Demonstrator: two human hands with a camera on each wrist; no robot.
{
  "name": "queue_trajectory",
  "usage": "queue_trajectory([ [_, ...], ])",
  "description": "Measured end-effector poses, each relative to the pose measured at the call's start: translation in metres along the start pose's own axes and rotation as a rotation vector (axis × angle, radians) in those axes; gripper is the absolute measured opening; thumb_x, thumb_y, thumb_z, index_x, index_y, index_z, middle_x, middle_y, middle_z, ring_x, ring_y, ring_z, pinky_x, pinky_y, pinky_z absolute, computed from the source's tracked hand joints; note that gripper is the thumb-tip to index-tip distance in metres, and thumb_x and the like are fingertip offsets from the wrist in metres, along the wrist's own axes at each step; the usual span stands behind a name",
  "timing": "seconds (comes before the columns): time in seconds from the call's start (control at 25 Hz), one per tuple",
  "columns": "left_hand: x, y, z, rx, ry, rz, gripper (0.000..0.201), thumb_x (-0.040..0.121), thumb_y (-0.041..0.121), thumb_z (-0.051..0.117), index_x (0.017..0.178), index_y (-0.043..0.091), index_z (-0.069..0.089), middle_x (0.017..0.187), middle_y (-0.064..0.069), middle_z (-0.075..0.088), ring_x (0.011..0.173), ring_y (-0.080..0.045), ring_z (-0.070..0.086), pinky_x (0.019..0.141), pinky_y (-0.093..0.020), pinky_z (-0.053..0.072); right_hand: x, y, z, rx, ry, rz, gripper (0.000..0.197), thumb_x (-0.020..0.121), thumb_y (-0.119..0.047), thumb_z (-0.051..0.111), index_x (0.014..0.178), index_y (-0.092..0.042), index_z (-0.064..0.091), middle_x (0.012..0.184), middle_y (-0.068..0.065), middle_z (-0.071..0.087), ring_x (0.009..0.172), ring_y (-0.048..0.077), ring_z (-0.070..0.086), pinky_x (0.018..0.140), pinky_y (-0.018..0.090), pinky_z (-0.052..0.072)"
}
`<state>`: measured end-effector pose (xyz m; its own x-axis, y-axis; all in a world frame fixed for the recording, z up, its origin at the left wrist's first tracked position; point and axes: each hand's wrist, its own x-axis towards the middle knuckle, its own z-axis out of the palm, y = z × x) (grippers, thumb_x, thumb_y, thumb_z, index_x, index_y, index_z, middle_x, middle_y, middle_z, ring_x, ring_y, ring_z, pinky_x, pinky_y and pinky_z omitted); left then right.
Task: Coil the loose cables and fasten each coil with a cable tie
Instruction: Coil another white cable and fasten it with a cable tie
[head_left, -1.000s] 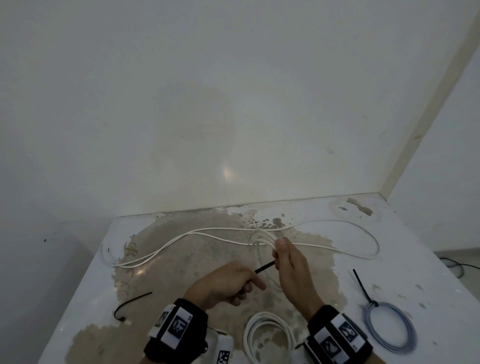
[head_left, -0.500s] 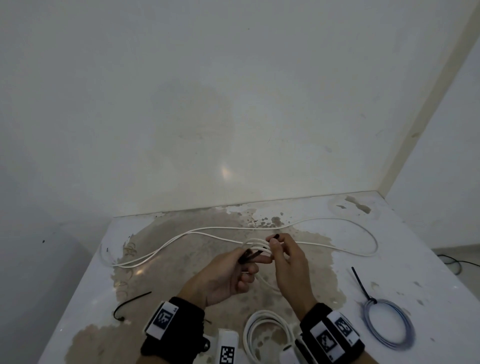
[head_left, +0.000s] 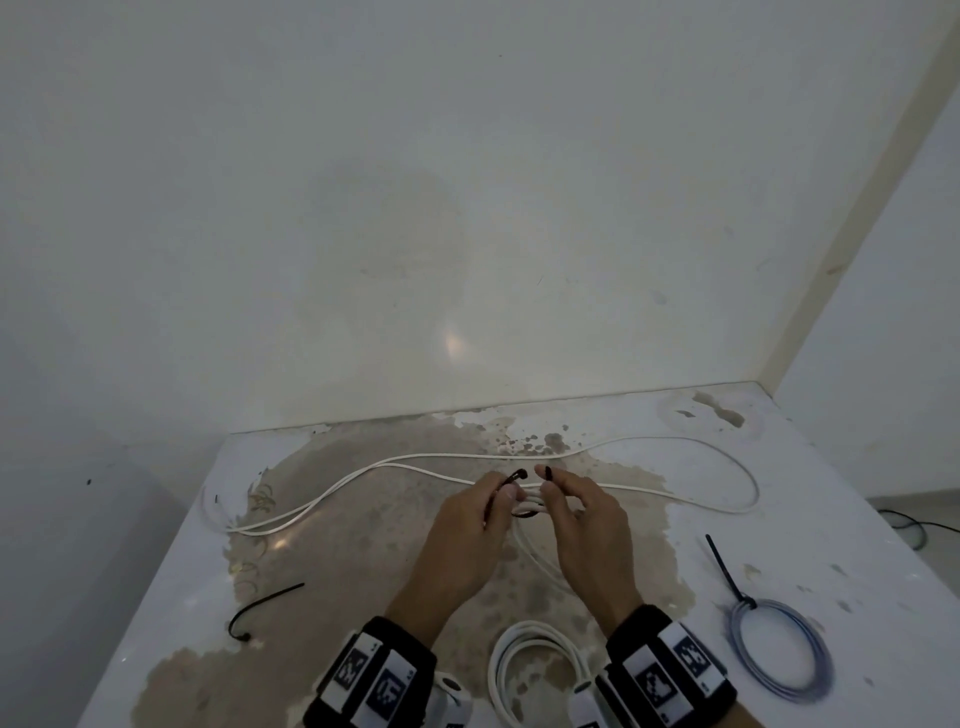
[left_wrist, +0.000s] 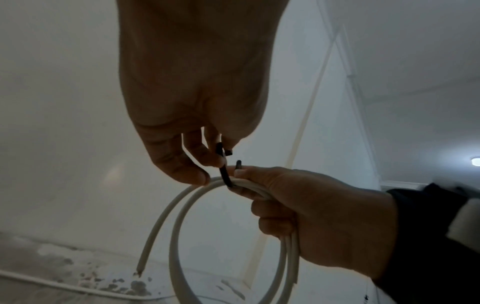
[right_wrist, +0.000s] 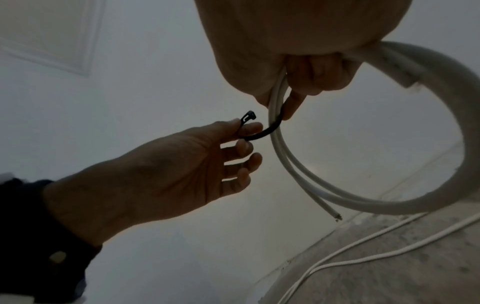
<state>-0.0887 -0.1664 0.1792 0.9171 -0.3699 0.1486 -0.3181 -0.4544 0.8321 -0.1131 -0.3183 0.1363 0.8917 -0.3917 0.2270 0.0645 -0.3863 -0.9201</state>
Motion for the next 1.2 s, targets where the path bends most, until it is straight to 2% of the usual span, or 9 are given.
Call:
queue_trajectory([
  [0.12, 0.002, 0.004, 0.005, -0.087, -0.002, -0.010, 0.012, 0.103, 0.029, 0.044, 0.106, 0.029, 0.056, 0.076, 0.000, 0.069, 0.071, -0.013, 0.067, 0.064, -0.038, 0.058, -0.001, -0.003, -0.002, -0.079, -0.039, -0.095, 0.030, 0.102, -0.028, 0.055, 0.128, -0.039, 0.064, 0.098, -0.015, 0.060, 0.087, 0.005, 0.062, 0.074, 0.032, 0.057],
  [0.28, 0.002, 0.014, 0.006, -0.182, 0.045, -0.060, 0.013, 0.102, 0.028, 0.047, 0.105, 0.021, 0.058, 0.074, -0.004, 0.071, 0.067, -0.014, 0.069, 0.058, -0.037, 0.060, 0.001, -0.005, -0.005, -0.089, -0.050, -0.151, 0.031, 0.102, -0.026, 0.054, 0.128, -0.039, 0.064, 0.095, -0.011, 0.057, 0.082, 0.010, 0.061, 0.070, 0.040, 0.057],
  [0.44, 0.004, 0.019, 0.004, -0.211, 0.095, -0.084, 0.013, 0.102, 0.027, 0.047, 0.102, 0.019, 0.057, 0.071, -0.006, 0.070, 0.063, -0.013, 0.070, 0.053, -0.033, 0.059, 0.001, -0.008, -0.005, -0.101, -0.049, -0.199, 0.031, 0.102, -0.025, 0.055, 0.128, -0.038, 0.064, 0.095, -0.013, 0.055, 0.087, 0.006, 0.058, 0.069, 0.032, 0.057],
  [0.64, 0.003, 0.019, 0.004, -0.193, 0.094, -0.089, 0.011, 0.102, 0.028, 0.048, 0.101, 0.021, 0.056, 0.071, -0.006, 0.070, 0.060, -0.015, 0.070, 0.054, -0.036, 0.058, 0.004, -0.009, -0.004, -0.141, -0.046, -0.198, 0.031, 0.102, -0.026, 0.054, 0.129, -0.037, 0.066, 0.092, -0.015, 0.052, 0.086, 0.004, 0.056, 0.063, 0.017, 0.049],
  [0.8, 0.002, 0.016, 0.003, -0.162, 0.072, -0.074, 0.010, 0.102, 0.029, 0.048, 0.102, 0.023, 0.056, 0.071, -0.004, 0.071, 0.060, -0.012, 0.070, 0.056, -0.024, 0.054, 0.003, -0.009, -0.004, -0.154, -0.036, -0.189, 0.030, 0.102, -0.025, 0.055, 0.125, -0.039, 0.066, 0.091, -0.016, 0.053, 0.082, 0.004, 0.058, 0.066, 0.028, 0.054],
  [0.92, 0.002, 0.018, 0.004, -0.155, 0.058, -0.076, 0.011, 0.102, 0.030, 0.048, 0.101, 0.022, 0.055, 0.071, -0.004, 0.071, 0.060, -0.012, 0.070, 0.055, -0.021, 0.051, 0.002, -0.008, -0.004, -0.133, -0.023, -0.177, 0.029, 0.101, -0.025, 0.056, 0.125, -0.037, 0.067, 0.092, -0.012, 0.055, 0.082, 0.005, 0.059, 0.069, 0.034, 0.057],
  [1.0, 0.003, 0.017, 0.005, -0.106, 0.064, -0.060, 0.010, 0.102, 0.031, 0.047, 0.099, 0.024, 0.054, 0.070, -0.003, 0.070, 0.059, -0.010, 0.069, 0.056, -0.024, 0.052, 0.001, -0.008, -0.003, -0.134, -0.017, -0.196, 0.029, 0.101, -0.024, 0.057, 0.126, -0.034, 0.068, 0.092, -0.011, 0.055, 0.081, 0.008, 0.059, 0.067, 0.035, 0.057],
  [1.2, 0.006, 0.017, 0.000, 0.143, 0.016, 0.057, 0.018, 0.102, 0.040, 0.043, 0.091, 0.028, 0.051, 0.071, 0.004, 0.064, 0.056, -0.002, 0.066, 0.062, -0.034, 0.055, -0.001, -0.006, -0.009, -0.203, 0.012, -0.258, 0.029, 0.100, -0.021, 0.059, 0.125, -0.032, 0.069, 0.092, -0.012, 0.054, 0.077, 0.008, 0.058, 0.059, 0.029, 0.054],
])
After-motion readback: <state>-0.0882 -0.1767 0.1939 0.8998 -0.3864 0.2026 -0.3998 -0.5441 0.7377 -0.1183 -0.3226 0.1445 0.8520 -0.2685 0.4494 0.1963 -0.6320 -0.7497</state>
